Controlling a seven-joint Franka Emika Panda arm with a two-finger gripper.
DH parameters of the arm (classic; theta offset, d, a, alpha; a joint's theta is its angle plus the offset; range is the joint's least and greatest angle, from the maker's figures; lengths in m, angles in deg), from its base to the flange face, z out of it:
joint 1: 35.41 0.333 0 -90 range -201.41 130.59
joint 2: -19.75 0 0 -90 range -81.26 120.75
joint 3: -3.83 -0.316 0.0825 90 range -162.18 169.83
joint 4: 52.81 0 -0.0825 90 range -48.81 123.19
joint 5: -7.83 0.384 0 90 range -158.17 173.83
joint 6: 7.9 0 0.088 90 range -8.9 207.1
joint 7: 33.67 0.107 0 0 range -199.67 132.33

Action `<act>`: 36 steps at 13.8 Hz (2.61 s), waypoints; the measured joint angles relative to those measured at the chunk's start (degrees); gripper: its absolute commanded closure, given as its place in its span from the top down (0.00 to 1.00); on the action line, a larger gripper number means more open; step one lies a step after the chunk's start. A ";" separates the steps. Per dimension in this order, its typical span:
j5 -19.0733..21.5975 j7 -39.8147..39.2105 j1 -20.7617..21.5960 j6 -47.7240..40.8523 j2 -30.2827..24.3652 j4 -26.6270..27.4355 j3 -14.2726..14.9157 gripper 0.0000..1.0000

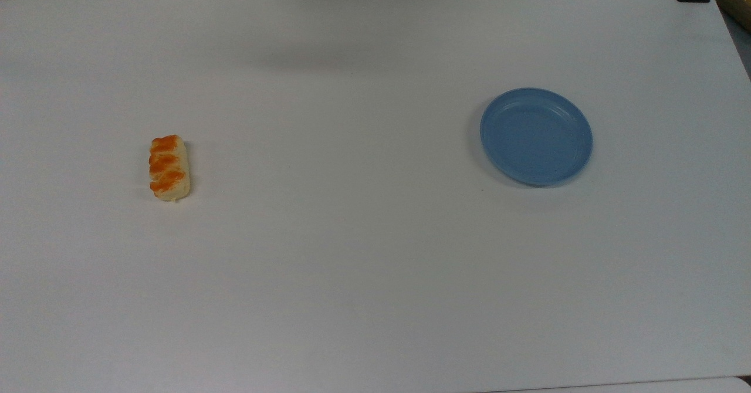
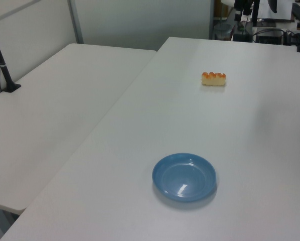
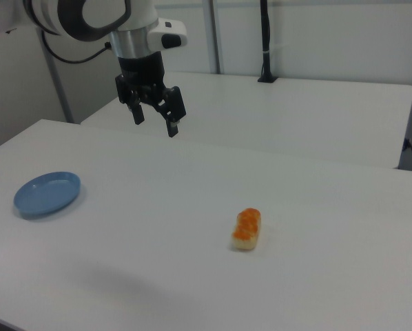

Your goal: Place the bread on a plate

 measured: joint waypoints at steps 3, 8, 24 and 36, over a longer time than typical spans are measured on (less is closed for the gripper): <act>0.00 0.00 0.00 0.00 0.03 0.00 0.00 1.00; 0.00 0.00 -0.03 1.26 0.05 0.77 0.09 1.00; 0.99 -19.60 -5.51 24.56 17.04 4.59 0.74 1.00; 5.34 -18.92 -8.39 35.44 30.42 4.59 0.73 1.00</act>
